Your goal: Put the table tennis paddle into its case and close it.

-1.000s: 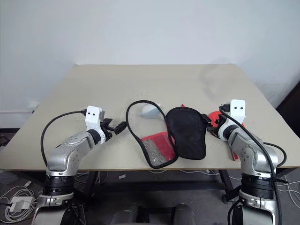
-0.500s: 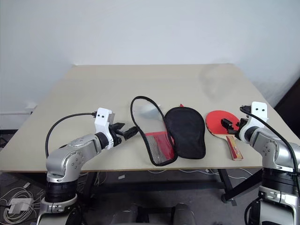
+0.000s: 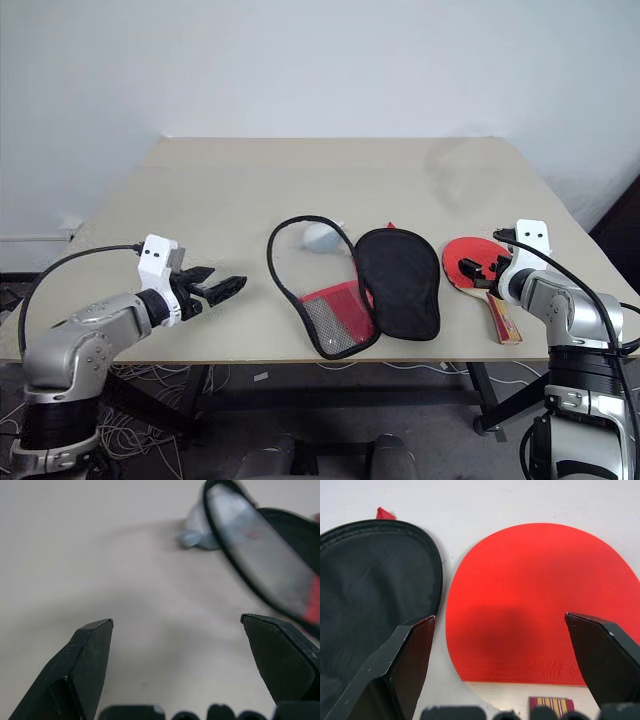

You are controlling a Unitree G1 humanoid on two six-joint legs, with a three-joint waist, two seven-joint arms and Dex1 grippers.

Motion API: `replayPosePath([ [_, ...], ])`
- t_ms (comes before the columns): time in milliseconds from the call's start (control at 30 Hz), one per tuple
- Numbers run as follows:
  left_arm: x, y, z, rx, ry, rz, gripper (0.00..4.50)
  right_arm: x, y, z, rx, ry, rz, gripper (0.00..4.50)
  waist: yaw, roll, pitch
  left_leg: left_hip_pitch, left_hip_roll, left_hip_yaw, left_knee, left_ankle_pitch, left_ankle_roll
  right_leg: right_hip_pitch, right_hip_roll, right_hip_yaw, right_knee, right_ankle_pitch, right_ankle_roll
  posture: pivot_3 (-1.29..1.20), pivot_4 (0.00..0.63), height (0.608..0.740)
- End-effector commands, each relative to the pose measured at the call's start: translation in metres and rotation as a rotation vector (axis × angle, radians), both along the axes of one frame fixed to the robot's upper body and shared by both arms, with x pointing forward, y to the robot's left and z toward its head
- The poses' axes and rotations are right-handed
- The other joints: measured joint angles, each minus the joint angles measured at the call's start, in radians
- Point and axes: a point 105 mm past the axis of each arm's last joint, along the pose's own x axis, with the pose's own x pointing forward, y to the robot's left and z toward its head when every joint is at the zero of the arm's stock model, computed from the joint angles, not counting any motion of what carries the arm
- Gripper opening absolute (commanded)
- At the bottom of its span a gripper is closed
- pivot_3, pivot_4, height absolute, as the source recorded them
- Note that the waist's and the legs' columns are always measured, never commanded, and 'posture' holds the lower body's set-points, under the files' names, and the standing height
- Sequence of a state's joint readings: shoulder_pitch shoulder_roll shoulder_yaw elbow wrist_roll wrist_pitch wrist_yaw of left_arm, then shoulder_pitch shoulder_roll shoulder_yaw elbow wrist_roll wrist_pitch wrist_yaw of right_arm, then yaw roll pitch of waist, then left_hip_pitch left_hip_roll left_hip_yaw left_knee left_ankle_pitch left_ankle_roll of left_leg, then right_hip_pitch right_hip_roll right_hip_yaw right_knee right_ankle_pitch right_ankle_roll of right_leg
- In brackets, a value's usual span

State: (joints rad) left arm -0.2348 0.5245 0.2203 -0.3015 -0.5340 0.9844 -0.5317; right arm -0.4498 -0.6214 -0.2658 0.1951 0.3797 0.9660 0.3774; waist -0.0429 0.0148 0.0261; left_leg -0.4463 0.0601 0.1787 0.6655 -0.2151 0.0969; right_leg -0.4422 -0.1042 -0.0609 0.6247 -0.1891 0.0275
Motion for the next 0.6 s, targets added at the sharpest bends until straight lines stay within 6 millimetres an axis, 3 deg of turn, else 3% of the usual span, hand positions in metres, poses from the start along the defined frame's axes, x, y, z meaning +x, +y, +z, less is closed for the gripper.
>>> replayPosePath([
  [33,0.000,-0.023,0.037,-0.048,-0.112,-0.139,4.45,-0.001,-0.010,0.020,-0.030,-0.046,-0.007,4.50,-0.001,0.000,0.000,0.000,0.000,0.000,0.000,0.000,0.000,0.000,0.000,0.000,0.000,0.000,0.000,0.00,0.000,0.724],
  [233,-0.010,-0.053,0.050,-0.051,-0.157,-0.344,4.45,-0.017,-0.023,0.014,-0.044,0.036,-0.029,4.50,-0.005,0.000,0.000,0.000,0.000,0.003,-0.001,0.000,0.000,0.001,0.001,0.001,0.000,0.001,0.002,0.00,0.000,0.724],
  [433,0.000,-0.077,0.046,-0.027,-0.174,-0.439,4.45,-0.027,-0.025,0.002,-0.038,0.129,-0.042,4.50,-0.004,0.000,0.000,0.000,0.000,0.002,0.000,0.000,0.000,0.001,0.001,0.002,0.000,-0.001,0.004,0.00,0.000,0.724],
  [600,0.005,-0.084,0.046,-0.026,-0.184,-0.465,4.45,-0.031,-0.024,-0.007,-0.040,0.175,-0.043,4.50,-0.004,0.000,0.000,0.000,0.000,0.001,0.000,0.000,0.000,0.001,0.002,0.002,0.000,-0.001,0.005,0.00,0.000,0.724],
])
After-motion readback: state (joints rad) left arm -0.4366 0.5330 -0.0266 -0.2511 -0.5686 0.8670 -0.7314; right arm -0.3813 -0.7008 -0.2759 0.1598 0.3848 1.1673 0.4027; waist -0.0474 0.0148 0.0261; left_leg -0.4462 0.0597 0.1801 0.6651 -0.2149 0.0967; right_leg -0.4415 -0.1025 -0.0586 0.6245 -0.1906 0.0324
